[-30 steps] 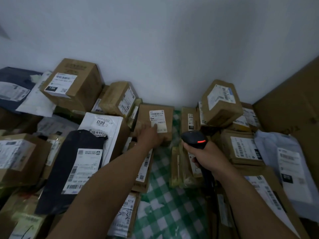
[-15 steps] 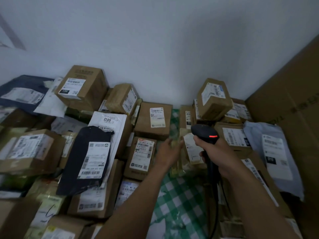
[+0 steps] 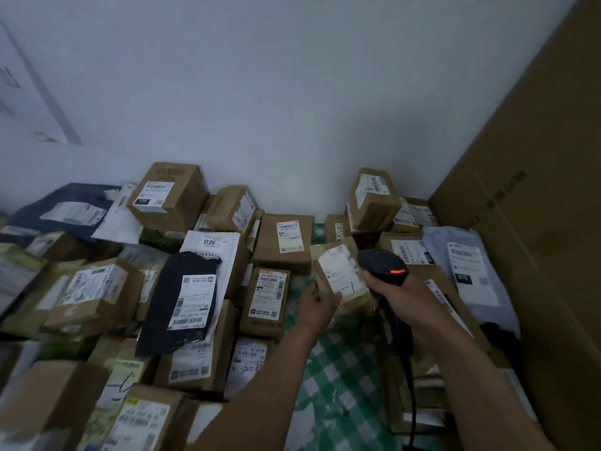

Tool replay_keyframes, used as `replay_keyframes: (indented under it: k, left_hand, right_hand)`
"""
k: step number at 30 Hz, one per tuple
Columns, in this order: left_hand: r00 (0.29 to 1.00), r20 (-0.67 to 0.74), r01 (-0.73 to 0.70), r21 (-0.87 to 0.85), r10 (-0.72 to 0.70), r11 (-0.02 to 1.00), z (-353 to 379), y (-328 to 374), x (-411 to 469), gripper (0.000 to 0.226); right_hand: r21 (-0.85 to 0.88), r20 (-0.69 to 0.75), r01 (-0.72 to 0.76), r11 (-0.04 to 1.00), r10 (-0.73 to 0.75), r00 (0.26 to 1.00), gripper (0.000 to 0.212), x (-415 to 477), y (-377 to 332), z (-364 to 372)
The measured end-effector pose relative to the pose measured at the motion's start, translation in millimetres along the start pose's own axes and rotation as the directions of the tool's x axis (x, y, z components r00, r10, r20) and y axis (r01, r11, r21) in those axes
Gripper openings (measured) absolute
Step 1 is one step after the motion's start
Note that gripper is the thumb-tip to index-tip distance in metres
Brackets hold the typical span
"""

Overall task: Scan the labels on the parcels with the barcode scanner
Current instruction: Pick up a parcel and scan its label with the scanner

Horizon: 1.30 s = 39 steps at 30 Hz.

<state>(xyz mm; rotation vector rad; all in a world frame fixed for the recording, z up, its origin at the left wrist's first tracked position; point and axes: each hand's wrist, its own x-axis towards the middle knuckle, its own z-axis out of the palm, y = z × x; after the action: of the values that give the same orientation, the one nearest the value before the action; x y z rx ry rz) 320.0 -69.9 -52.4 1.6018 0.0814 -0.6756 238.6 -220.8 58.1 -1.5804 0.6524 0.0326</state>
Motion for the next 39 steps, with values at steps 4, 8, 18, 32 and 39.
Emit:
replay_keyframes:
  k: [4,8,18,32,39]
  left_hand:
    - [0.991,-0.101,-0.085,0.026,0.087,0.996,-7,6,-45,0.057]
    - [0.977,-0.141,-0.166,-0.05,0.158,0.985,-14,4,-85,0.066]
    - [0.98,-0.128,-0.178,-0.221,0.152,0.959,-29,-4,-123,0.06]
    - [0.871,-0.299,-0.407,0.005,0.39,0.913,-45,12,-118,0.063]
    - [0.814,-0.373,-0.424,0.142,0.445,0.895,-50,16,-98,0.072]
  right_hand:
    - [0.026,-0.013,0.071,0.997,-0.07,0.997,0.024,-26,1,-2]
    - [0.026,-0.04,0.178,0.984,-0.176,0.983,0.03,-49,4,0]
    - [-0.061,-0.009,0.225,0.973,-0.225,0.974,0.031,-81,15,22]
    - [-0.054,0.096,0.218,0.975,-0.212,0.973,0.027,-96,-1,18]
    - [-0.22,0.234,0.172,0.96,-0.119,0.965,0.018,-100,-5,30]
